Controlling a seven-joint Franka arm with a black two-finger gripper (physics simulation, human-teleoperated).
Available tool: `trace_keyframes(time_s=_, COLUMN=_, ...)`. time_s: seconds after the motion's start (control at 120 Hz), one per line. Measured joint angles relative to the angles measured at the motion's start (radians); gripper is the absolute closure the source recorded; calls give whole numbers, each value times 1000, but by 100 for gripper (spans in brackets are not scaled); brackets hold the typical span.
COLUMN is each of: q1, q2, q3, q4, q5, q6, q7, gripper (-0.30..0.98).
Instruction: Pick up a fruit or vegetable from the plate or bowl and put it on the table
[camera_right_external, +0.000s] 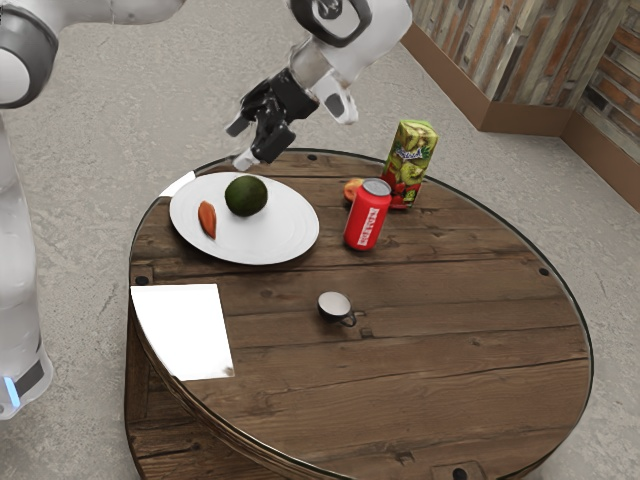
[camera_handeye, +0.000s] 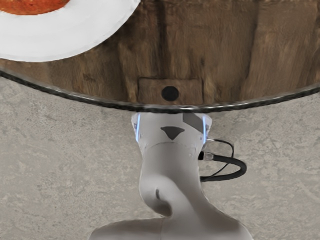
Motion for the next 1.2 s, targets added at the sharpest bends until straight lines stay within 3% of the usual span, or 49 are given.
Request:
trace_keyframes(time_s=0.133, q1=7, q2=-2, q3=-5, q4=-70, q5=2, q6=310, q7=-5, gripper=0)
trace_keyframes(time_s=0.25, q1=15, q2=-19, q3=49, q4=-113, q5=-7, q6=452, q7=-94, gripper=0)
trace_keyframes(time_s=0.642, q1=110, q2=-36, q3=218, q4=-283, q5=-13, q6=656, q7=-332, gripper=0)
trace_keyframes(time_s=1.2, q1=123, q2=-36, q3=269, q4=-456, q5=-38, q6=802, q7=-422, gripper=0)
